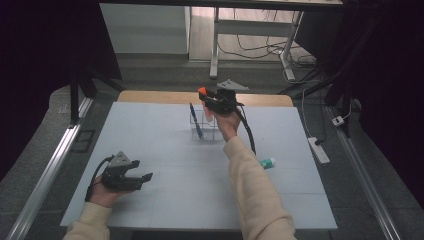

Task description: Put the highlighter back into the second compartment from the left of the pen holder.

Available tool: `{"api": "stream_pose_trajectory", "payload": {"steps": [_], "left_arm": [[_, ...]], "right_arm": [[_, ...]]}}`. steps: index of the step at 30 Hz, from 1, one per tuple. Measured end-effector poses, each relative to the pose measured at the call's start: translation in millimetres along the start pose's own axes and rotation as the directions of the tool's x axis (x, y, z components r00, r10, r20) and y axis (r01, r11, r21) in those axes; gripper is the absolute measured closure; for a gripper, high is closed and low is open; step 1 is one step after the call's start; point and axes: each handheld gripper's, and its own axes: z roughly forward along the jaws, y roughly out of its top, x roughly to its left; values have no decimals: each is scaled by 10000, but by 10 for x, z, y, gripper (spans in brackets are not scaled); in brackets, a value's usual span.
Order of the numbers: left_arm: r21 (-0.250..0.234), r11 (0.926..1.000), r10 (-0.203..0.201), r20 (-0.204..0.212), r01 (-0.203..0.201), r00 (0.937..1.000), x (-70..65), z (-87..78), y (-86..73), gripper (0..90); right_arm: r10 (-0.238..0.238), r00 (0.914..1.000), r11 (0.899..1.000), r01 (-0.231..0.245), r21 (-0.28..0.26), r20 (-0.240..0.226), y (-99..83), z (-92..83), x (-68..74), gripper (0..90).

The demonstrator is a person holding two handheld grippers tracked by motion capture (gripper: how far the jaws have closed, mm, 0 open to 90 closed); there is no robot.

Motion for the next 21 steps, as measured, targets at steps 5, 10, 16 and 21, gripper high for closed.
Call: {"api": "stream_pose_trajectory", "payload": {"steps": [5,10,16,21], "left_arm": [[25,10000,72,-10,-72,10000,-11,2,4,271],[57,9999,122,-31,-122,9999,-19,10,7,272],[1,9999,116,-58,-116,9999,-19,-3,10,272],[15,9999,135,-69,-135,9999,-28,-2,10,272]], "right_arm": [[-110,9999,9999,108,128,106,2,-63,27,528],[-314,9995,9989,312,358,33,-10,-159,59,510],[-419,9987,9975,435,551,-299,-59,-332,55,502],[-575,9972,9951,611,780,-471,-155,-508,33,502]]}}
